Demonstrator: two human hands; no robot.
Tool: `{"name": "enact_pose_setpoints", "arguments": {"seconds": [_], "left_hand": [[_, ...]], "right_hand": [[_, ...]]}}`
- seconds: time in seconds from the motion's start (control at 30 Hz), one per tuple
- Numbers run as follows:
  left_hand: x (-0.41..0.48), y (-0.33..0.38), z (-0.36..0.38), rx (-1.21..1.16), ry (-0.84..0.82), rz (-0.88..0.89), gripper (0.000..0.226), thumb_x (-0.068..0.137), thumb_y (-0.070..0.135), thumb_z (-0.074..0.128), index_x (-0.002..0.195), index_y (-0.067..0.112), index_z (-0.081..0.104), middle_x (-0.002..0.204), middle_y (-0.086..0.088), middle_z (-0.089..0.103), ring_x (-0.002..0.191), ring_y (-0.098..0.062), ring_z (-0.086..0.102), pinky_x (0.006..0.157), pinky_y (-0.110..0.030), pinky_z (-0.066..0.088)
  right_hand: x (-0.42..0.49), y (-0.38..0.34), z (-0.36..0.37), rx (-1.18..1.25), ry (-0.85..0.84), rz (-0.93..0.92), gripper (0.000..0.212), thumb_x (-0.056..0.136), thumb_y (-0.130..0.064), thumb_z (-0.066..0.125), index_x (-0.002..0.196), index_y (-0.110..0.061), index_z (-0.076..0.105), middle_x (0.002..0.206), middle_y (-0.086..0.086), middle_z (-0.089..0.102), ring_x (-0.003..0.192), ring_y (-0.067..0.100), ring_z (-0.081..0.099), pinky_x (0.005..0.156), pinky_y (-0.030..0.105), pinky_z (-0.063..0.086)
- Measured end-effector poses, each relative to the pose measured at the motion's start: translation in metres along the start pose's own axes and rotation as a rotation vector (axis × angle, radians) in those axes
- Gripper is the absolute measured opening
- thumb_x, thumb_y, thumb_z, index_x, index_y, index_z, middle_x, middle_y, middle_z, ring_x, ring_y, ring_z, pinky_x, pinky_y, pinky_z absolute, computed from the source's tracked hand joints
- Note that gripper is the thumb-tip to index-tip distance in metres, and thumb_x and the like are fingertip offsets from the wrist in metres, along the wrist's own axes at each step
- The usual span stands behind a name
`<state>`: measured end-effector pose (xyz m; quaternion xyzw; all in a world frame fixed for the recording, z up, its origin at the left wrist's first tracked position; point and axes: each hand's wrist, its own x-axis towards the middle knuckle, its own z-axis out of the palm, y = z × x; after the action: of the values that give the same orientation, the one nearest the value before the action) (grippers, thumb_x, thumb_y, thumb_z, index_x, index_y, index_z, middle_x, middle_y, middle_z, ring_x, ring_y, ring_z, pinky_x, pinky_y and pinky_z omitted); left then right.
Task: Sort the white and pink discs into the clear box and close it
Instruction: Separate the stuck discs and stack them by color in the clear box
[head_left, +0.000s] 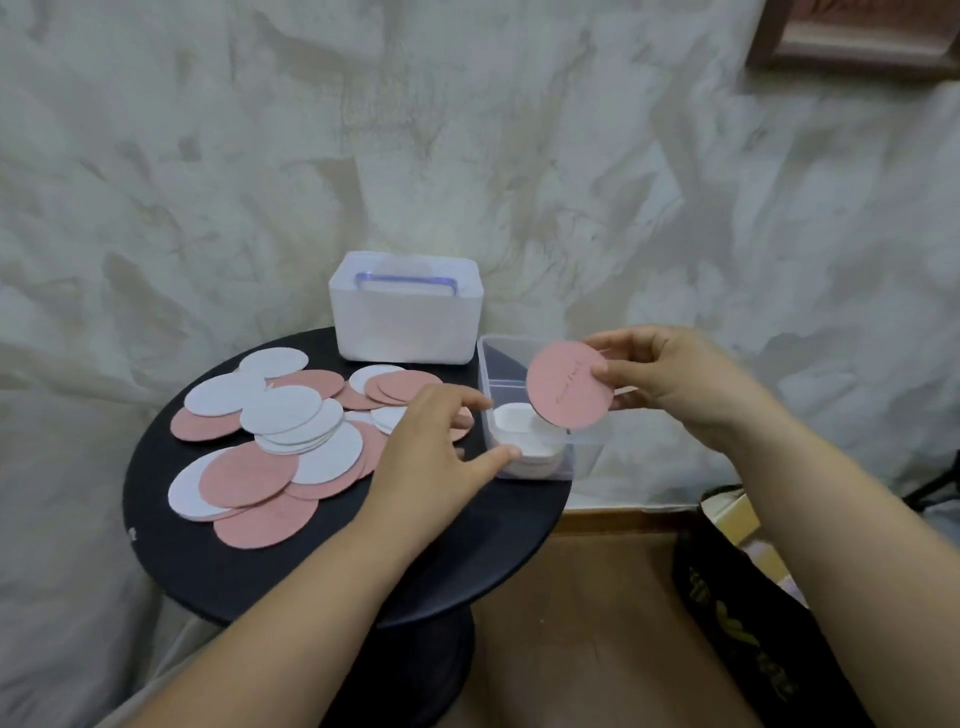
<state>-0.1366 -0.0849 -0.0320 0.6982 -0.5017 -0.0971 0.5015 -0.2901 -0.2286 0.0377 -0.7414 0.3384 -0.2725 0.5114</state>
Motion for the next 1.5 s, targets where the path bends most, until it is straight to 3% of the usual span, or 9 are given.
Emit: {"name": "enact_pose_setpoints", "arguments": {"seconds": [0.1, 0.23, 0.43, 0.57, 0.87, 1.0, 1.17, 1.4, 1.5], "left_hand": [[0.004, -0.007, 0.006, 0.001, 0.004, 0.059, 0.035, 0.071, 0.023, 0.078, 0.098, 0.030, 0.056, 0.103, 0.016, 0.051, 0.093, -0.002, 0.056, 0.072, -0.014, 0.049], [0.002, -0.012, 0.010, -0.046, 0.028, 0.099, 0.029, 0.074, 0.014, 0.076, 0.096, 0.026, 0.062, 0.103, 0.014, 0.054, 0.093, 0.003, 0.055, 0.066, -0.010, 0.048], [0.001, -0.012, 0.012, -0.065, 0.047, 0.128, 0.029, 0.074, 0.013, 0.076, 0.090, 0.031, 0.061, 0.101, 0.013, 0.054, 0.092, 0.008, 0.055, 0.061, -0.007, 0.047], [0.001, -0.011, 0.012, -0.072, 0.052, 0.127, 0.036, 0.073, 0.013, 0.076, 0.087, 0.039, 0.056, 0.101, 0.014, 0.054, 0.093, 0.007, 0.055, 0.060, -0.007, 0.047], [0.000, -0.012, 0.013, -0.082, 0.062, 0.128, 0.031, 0.072, 0.015, 0.077, 0.091, 0.033, 0.060, 0.102, 0.013, 0.055, 0.092, 0.003, 0.058, 0.059, -0.007, 0.048], [0.000, -0.013, 0.013, -0.091, 0.061, 0.128, 0.029, 0.073, 0.015, 0.077, 0.092, 0.030, 0.061, 0.102, 0.012, 0.055, 0.091, 0.001, 0.059, 0.059, -0.008, 0.048], [0.000, -0.013, 0.013, -0.096, 0.062, 0.129, 0.028, 0.073, 0.015, 0.076, 0.092, 0.029, 0.062, 0.101, 0.011, 0.055, 0.090, 0.003, 0.059, 0.059, -0.008, 0.048], [-0.001, -0.015, 0.014, -0.092, 0.069, 0.145, 0.025, 0.073, 0.013, 0.076, 0.094, 0.021, 0.065, 0.102, 0.010, 0.055, 0.088, 0.000, 0.061, 0.058, -0.008, 0.049], [-0.001, -0.014, 0.014, -0.082, 0.065, 0.143, 0.025, 0.073, 0.013, 0.076, 0.094, 0.020, 0.065, 0.102, 0.010, 0.055, 0.087, 0.000, 0.061, 0.059, -0.009, 0.049]], "right_hand": [[0.014, 0.000, -0.003, -0.115, -0.059, 0.055, 0.019, 0.085, -0.002, 0.062, 0.090, -0.020, 0.066, 0.089, 0.006, 0.070, 0.076, 0.013, 0.067, 0.062, 0.023, 0.058], [0.027, -0.003, 0.002, -0.268, -0.239, 0.093, 0.018, 0.085, -0.005, 0.064, 0.095, -0.019, 0.068, 0.083, 0.002, 0.069, 0.065, 0.005, 0.067, 0.056, 0.016, 0.053], [0.043, -0.002, 0.016, -0.418, -0.375, 0.073, 0.021, 0.087, -0.006, 0.062, 0.104, -0.017, 0.067, 0.082, -0.005, 0.064, 0.076, 0.008, 0.064, 0.057, 0.014, 0.051], [0.048, -0.001, 0.023, -0.507, -0.389, 0.044, 0.021, 0.087, -0.007, 0.061, 0.105, -0.017, 0.065, 0.087, -0.004, 0.064, 0.080, 0.010, 0.063, 0.058, 0.014, 0.054], [0.047, 0.002, 0.027, -0.611, -0.382, 0.000, 0.019, 0.087, -0.010, 0.062, 0.104, -0.016, 0.069, 0.088, -0.008, 0.064, 0.068, 0.007, 0.062, 0.055, 0.011, 0.052], [0.046, 0.003, 0.029, -0.699, -0.389, -0.023, 0.019, 0.088, -0.012, 0.061, 0.104, -0.019, 0.069, 0.082, -0.013, 0.064, 0.070, 0.013, 0.066, 0.062, 0.014, 0.052], [0.046, 0.003, 0.029, -0.719, -0.381, -0.025, 0.021, 0.085, -0.019, 0.066, 0.106, -0.022, 0.069, 0.094, -0.004, 0.070, 0.083, 0.016, 0.067, 0.075, 0.021, 0.052], [0.045, 0.004, 0.034, -0.823, -0.371, -0.054, 0.034, 0.076, -0.034, 0.074, 0.107, -0.023, 0.067, 0.084, -0.015, 0.061, 0.078, 0.003, 0.057, 0.062, 0.010, 0.039], [0.046, 0.004, 0.034, -0.871, -0.394, -0.072, 0.034, 0.078, -0.034, 0.072, 0.109, -0.022, 0.067, 0.093, -0.012, 0.065, 0.078, 0.004, 0.058, 0.061, 0.010, 0.038]]}}
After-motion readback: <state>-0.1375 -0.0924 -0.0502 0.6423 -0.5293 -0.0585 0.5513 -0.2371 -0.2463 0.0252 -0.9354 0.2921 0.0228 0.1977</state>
